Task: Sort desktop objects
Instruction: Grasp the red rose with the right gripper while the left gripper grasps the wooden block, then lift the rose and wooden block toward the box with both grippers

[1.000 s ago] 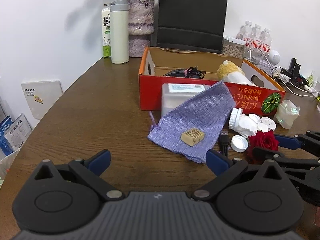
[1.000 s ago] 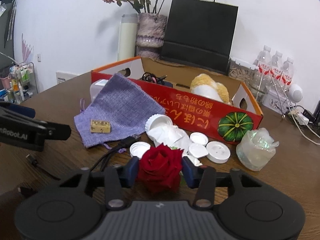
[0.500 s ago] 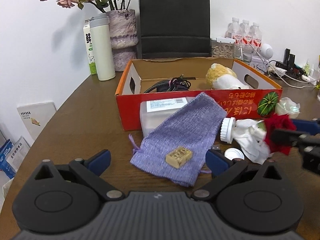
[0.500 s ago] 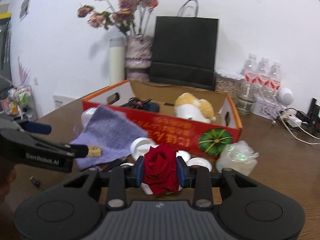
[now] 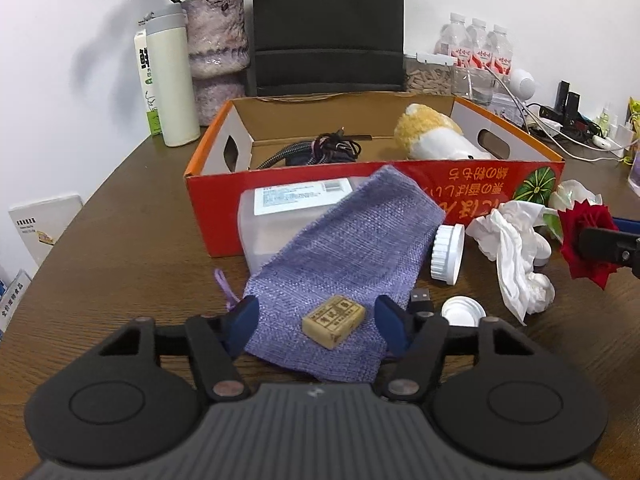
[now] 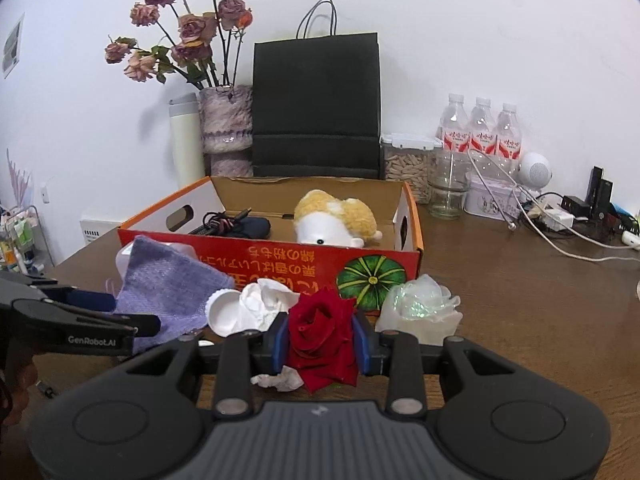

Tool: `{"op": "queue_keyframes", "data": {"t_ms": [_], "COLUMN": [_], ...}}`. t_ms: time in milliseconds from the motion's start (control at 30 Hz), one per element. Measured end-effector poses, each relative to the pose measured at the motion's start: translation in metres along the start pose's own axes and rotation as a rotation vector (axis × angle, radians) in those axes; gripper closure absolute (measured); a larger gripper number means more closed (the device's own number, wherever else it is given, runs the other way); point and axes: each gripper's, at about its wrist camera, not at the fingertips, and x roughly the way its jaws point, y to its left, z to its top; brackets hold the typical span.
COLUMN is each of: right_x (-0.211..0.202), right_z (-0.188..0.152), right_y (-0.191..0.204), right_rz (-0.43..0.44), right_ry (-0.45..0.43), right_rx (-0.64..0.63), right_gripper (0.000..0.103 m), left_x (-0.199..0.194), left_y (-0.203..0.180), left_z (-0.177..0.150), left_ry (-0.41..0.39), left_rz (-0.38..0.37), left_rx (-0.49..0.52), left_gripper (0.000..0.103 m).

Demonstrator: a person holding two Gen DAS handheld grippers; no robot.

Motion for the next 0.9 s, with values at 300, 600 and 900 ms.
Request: {"op": "queue_keyframes", "data": {"t_ms": [300, 600, 900], "right_x": [0.0, -0.004, -0.013], "right_z": [-0.014, -0.017, -0.019], "right_y": [-0.006, -0.017, -0.015], "right_rz": [-0.005, -0.019, -0.018], "right_ry": [0.059, 0.066, 0.06], "right_rx": [-0.015, 0.024, 0.021], "right_gripper": [0.071, 0.071, 0.071], "left_x": [0.003, 0.001, -0.005], "left_y": [0.002, -0.002, -0.001], "left_z": [0.001, 0.0, -0.001], "left_ry": [0.014, 0.013, 0.006], "left_rz": [-0.018, -0.043, -0.049], "left_rx": [-0.01, 0.004, -0.016], "left_gripper": [0.048, 0.065, 0.069]}}
